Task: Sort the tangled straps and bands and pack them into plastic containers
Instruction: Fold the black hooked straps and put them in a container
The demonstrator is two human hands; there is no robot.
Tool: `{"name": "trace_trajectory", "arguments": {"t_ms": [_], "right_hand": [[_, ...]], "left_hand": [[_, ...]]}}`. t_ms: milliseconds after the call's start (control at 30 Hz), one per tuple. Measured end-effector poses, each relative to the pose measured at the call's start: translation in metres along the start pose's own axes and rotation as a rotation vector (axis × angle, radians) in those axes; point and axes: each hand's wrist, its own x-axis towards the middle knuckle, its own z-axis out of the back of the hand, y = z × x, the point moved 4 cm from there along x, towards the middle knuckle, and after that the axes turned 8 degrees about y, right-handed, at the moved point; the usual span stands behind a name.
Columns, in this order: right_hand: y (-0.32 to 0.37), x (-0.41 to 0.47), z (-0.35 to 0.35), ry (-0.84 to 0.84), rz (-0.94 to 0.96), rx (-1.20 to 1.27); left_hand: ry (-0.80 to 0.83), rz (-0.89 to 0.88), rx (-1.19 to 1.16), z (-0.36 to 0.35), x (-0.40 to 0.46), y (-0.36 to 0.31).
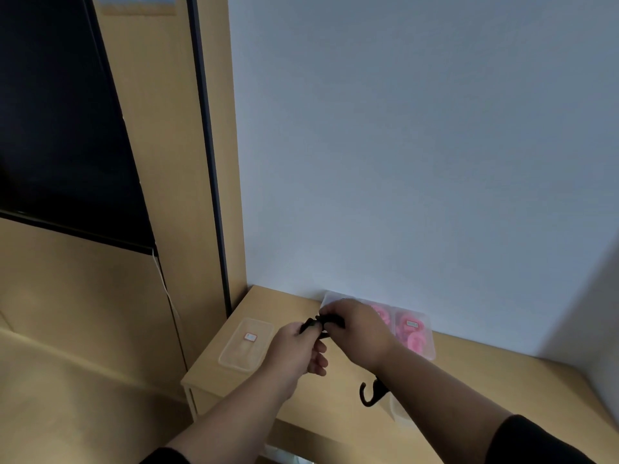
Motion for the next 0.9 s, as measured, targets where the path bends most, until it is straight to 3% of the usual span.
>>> {"name": "trace_trajectory", "arguments": {"t_ms": [200, 333, 400, 500, 600, 733, 800, 900], "right_hand": [[-0.004, -0.003, 0.021, -0.131, -0.047, 0.196], [-0.022, -0.006, 0.033, -0.068, -0.177, 0.413], [-0.030, -0.008, 0.031, -0.023, -0.175, 0.394], [-0.032, -0.015, 0.011, 0.218, -0.212, 0.451], [-0.033, -0.019, -0.001, 0.349, -0.241, 0.617], [-0.013, -0.021, -0.009, 0.477, -0.096, 0.809], [-0.004, -0.021, -0.014, 0.473, -0.021, 0.690], [-0.010, -0.018, -0.018, 0.390, -0.073, 0.672]], "left_hand": [[0.210, -0.110, 0.063, 0.004, -0.007, -0.010], [0.328, -0.069, -0.180, 0.015, -0.016, -0.014], [0.308, -0.069, -0.294, 0.020, -0.018, -0.017], [0.210, -0.138, -0.340, 0.025, -0.015, -0.023], [0.158, -0.161, -0.285, 0.028, -0.011, -0.026], [0.157, -0.173, -0.142, 0.025, -0.008, -0.028], [0.155, -0.183, -0.046, 0.022, -0.006, -0.029], [0.146, -0.171, 0.025, 0.023, -0.005, -0.033]]}}
